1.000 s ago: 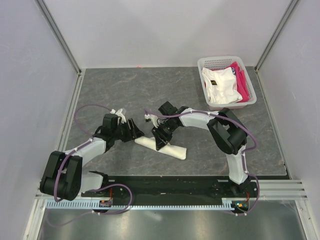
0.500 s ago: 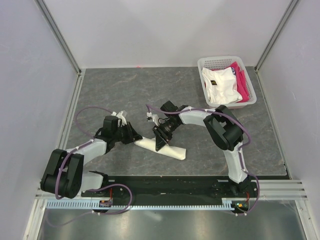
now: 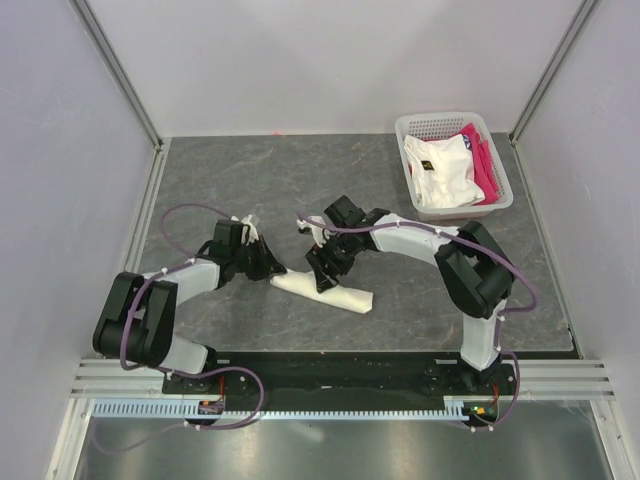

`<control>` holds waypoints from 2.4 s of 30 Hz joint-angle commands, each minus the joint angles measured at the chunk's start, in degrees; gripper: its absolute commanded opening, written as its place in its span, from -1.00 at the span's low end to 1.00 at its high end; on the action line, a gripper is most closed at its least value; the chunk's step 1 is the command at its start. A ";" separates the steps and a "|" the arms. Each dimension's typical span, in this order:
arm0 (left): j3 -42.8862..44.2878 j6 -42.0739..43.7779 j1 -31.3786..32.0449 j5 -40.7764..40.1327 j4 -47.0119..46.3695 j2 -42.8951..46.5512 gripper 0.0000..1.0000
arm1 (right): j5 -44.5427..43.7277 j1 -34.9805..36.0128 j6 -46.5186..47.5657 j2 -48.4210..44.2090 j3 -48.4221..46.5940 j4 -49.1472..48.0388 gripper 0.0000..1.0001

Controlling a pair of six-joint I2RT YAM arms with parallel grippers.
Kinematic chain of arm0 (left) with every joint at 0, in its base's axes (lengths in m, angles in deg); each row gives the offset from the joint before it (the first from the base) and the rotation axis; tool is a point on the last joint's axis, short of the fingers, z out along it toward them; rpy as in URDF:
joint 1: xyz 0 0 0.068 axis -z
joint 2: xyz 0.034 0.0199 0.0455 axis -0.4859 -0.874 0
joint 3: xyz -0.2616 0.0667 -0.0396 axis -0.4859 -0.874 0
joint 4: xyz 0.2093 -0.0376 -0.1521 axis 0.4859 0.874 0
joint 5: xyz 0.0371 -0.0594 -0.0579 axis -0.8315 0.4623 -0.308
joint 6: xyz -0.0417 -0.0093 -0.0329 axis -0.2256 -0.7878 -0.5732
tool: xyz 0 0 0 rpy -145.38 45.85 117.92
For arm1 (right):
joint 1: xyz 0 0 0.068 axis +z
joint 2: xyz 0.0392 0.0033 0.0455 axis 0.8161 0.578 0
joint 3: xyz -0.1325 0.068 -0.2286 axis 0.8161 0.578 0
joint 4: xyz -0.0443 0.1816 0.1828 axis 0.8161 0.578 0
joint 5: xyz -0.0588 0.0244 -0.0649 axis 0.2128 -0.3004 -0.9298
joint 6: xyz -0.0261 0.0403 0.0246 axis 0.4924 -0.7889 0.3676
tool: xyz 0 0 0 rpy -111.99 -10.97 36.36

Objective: Fold the napkin, place the utensils inside, and roll it up
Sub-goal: Roll the napkin with the utensil

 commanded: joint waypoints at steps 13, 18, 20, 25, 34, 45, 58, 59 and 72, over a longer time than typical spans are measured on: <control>7.44 3.52 -0.31 2.02 5.86 -6.42 -0.96 | -36.35 15.46 6.74 -6.85 5.51 -10.58 0.54; 7.97 3.61 -0.31 2.28 6.12 -6.77 -0.96 | -35.48 15.90 7.45 -4.83 4.98 -9.53 0.54; 8.32 3.61 -0.31 2.37 6.12 -7.21 -0.96 | -34.95 15.90 7.10 -3.95 4.89 -9.00 0.52; 8.85 3.70 -0.31 2.81 6.39 -7.91 -0.96 | -34.77 15.81 6.04 -2.55 4.36 -8.47 0.49; 9.03 4.23 -0.31 2.90 5.68 -5.11 -0.18 | -20.56 11.69 4.29 1.32 1.11 -3.73 0.18; 4.72 3.97 -0.49 -7.21 5.60 5.87 0.25 | 5.21 2.99 -0.55 5.19 -1.61 0.05 -0.14; -1.78 2.65 -0.49 -1.69 -0.99 9.66 0.18 | 14.62 -0.80 -1.69 11.43 -2.32 0.50 -0.15; -2.04 2.39 -0.49 -1.07 -1.43 9.49 0.17 | 14.89 -0.97 -1.60 11.61 -2.40 0.41 -0.15; -4.16 1.41 -0.49 2.46 -6.53 3.69 -0.68 | 12.96 -2.29 -2.04 12.32 -4.34 -0.03 -0.04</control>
